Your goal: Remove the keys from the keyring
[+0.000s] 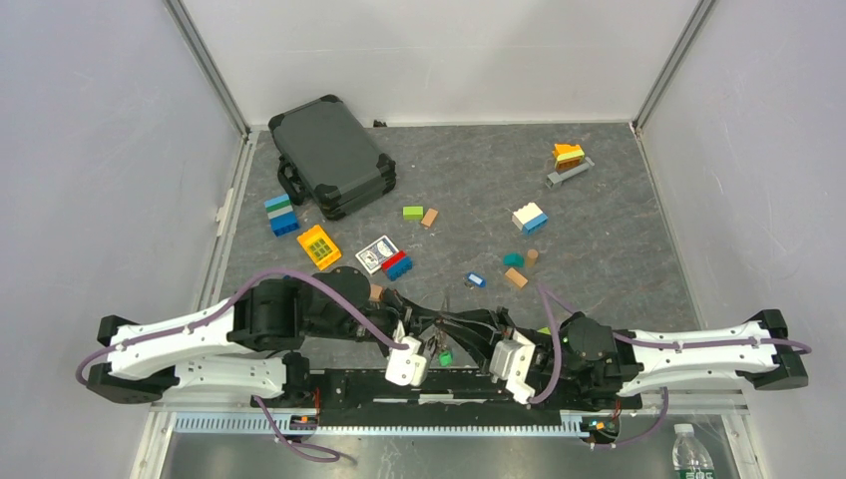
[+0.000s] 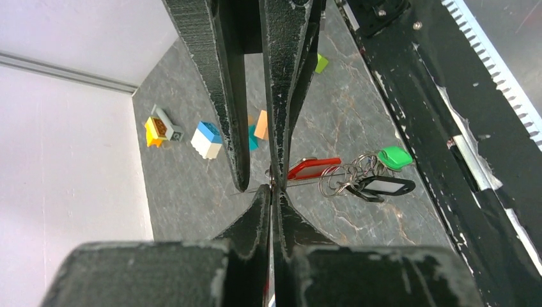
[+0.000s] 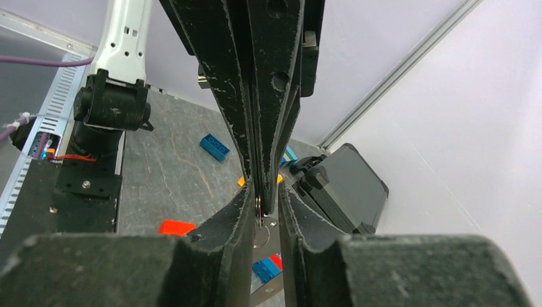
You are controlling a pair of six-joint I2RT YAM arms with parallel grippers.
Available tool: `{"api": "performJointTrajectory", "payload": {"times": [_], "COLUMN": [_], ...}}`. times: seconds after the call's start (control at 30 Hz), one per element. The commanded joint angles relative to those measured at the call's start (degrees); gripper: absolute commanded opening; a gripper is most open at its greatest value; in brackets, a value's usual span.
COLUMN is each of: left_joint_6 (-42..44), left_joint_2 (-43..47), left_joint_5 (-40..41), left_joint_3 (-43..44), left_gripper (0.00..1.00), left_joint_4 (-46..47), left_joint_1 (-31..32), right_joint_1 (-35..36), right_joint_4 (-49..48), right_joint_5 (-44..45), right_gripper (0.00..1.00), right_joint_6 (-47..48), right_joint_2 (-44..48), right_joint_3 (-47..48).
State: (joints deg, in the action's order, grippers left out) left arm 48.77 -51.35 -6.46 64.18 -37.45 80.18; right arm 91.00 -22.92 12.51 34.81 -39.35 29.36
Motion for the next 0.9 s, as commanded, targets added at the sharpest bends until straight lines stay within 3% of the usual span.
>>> {"api": "performJointTrajectory", "payload": {"times": [0.0, 0.53, 0.67, 0.8, 0.87], "left_joint_6": [-0.3, 0.1, 0.0, 0.1, 0.0], "left_joint_2": [-0.4, -0.5, -0.8, -1.0, -1.0], "left_joint_5": [1.2, 1.7, 1.3, 1.0, 1.1], "left_joint_3": [3.5, 4.4, 4.5, 4.6, 4.5], "left_gripper": [0.02, 0.02, 0.02, 0.02, 0.02], "left_joint_4": [-0.9, -2.6, -2.6, -2.6, -2.6], "left_joint_1": [0.3, 0.3, 0.3, 0.3, 0.3], "right_joint_1": [0.1, 0.1, 0.1, 0.1, 0.1], "right_joint_4": [4.7, 9.5, 8.8, 8.8, 9.3], "right_joint_5": [2.0, 4.7, 4.3, 4.3, 3.7], "right_gripper": [0.24, 0.23, 0.15, 0.01, 0.0], "right_joint_6": [-0.7, -1.6, -1.7, -1.7, -1.6], "right_joint_2": [-1.0, -1.8, -2.3, -3.1, -3.4], "right_joint_3": [4.8, 6.6, 6.8, 7.4, 7.6]}}
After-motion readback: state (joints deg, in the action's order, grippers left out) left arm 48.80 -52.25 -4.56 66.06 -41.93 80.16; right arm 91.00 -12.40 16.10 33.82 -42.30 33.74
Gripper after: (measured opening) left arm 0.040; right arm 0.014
